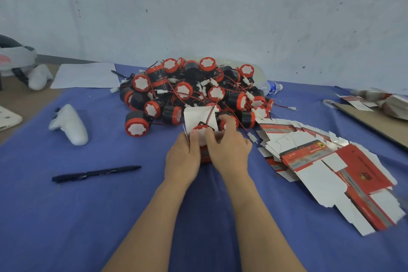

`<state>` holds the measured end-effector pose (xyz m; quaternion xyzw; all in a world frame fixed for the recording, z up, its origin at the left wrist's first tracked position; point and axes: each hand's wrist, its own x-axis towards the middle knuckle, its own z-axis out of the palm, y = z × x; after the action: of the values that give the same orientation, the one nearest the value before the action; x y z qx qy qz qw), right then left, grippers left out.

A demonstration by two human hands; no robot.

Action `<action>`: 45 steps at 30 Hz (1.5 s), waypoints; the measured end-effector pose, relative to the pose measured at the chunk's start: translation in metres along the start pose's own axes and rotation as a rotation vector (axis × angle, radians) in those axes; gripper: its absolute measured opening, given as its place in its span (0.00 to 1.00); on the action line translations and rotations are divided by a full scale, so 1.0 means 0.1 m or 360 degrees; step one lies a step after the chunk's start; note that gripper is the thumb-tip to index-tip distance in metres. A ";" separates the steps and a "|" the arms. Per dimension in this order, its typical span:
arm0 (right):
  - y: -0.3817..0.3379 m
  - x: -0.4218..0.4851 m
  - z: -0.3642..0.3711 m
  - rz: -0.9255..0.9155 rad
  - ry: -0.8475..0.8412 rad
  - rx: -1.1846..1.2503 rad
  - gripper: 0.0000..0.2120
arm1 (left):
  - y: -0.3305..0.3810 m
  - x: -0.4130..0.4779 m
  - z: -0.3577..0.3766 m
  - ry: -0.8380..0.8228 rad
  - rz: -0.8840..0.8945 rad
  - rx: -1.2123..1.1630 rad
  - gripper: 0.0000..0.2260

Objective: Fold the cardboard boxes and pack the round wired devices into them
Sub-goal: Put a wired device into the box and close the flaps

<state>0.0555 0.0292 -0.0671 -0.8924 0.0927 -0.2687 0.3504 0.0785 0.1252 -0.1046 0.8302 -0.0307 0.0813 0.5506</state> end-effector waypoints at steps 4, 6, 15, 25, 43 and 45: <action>0.02 0.01 0.02 -0.0070 -0.0157 -0.0361 0.17 | 0.04 0.02 -0.01 -0.0011 -0.0044 -0.0072 0.20; 0.02 0.02 0.03 -0.0022 -0.0129 -0.0396 0.19 | 0.06 0.01 -0.01 -0.0022 -0.0058 -0.0066 0.18; 0.02 0.03 0.04 -0.0145 -0.0076 -0.0090 0.12 | 0.08 0.00 0.00 0.0020 -0.0107 -0.0077 0.18; 0.10 0.13 0.00 -0.0004 -0.0096 -0.0301 0.20 | 0.13 -0.12 0.00 -0.0019 0.0098 0.0137 0.23; -0.06 0.03 -0.01 0.0150 -0.0169 -0.0582 0.11 | 0.18 -0.15 0.00 -0.0081 0.0192 -0.0093 0.10; -0.05 0.06 -0.03 0.0114 -0.0217 -0.0598 0.12 | 0.15 -0.08 -0.01 -0.0112 0.0077 -0.0019 0.10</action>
<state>0.0584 0.0289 -0.0599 -0.9544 0.1491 -0.1728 0.1924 0.0684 0.1202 -0.0915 0.8283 -0.0707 0.0652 0.5520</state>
